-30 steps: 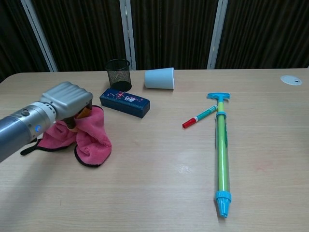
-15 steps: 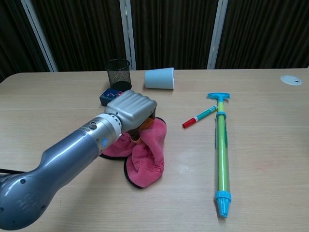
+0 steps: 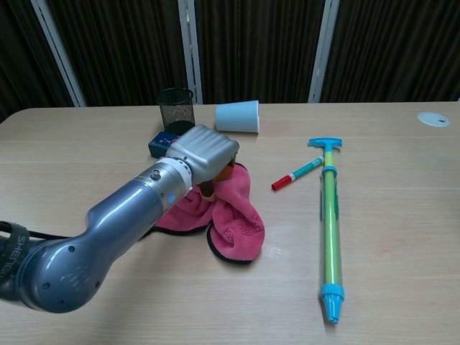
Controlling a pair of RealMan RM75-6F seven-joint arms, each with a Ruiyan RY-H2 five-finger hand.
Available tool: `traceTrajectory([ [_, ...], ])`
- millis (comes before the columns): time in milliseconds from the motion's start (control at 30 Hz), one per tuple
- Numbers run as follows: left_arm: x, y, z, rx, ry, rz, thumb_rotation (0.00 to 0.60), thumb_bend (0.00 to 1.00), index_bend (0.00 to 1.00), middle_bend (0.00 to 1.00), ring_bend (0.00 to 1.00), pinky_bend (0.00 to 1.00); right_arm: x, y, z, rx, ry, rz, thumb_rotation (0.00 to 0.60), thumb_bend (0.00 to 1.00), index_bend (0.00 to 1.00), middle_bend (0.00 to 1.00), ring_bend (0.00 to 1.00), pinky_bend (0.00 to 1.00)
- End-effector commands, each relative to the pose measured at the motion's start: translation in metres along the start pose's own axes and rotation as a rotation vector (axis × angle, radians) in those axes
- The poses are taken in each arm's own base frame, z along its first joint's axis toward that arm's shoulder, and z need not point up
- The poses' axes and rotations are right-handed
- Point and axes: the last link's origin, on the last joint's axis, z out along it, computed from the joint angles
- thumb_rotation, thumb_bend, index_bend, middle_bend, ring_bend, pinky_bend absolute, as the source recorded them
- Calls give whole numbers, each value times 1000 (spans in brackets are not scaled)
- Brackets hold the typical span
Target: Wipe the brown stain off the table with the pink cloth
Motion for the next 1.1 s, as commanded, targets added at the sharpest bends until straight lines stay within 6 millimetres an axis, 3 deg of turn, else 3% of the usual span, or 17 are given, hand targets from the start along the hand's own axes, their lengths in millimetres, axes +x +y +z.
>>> traceTrajectory([
  [33,-8,-30,-2,58,-15,42,600,259,790,599,494,446,0,-1,0,3,1,-3,600,93,0,0,0,166],
  [367,-34,-115,-30,219,-96,100,600,263,788,596,494,447,0,-3,-1,19,9,-5,600,94,0,0,0,166],
  [533,-37,-149,-48,258,-107,131,600,266,788,595,495,446,0,-4,-1,22,12,-7,600,94,0,0,0,166],
  [667,-31,-194,-67,314,-102,196,600,265,788,595,495,446,1,-4,-1,28,17,-6,600,95,0,0,0,166],
  [767,-24,-215,-76,361,-98,187,600,265,788,596,496,446,0,-5,-1,29,18,-8,600,94,0,0,0,166],
  [933,-15,-235,-86,408,-85,172,600,265,788,595,496,447,0,-6,-1,33,17,-13,600,93,0,0,0,166],
  [967,-6,-248,-91,439,-58,166,600,265,788,595,496,447,-1,-8,0,37,14,-17,600,93,0,0,0,166],
  [1100,6,-258,-98,451,-34,162,600,265,788,594,496,446,-2,-8,0,39,13,-20,600,94,0,0,0,166],
])
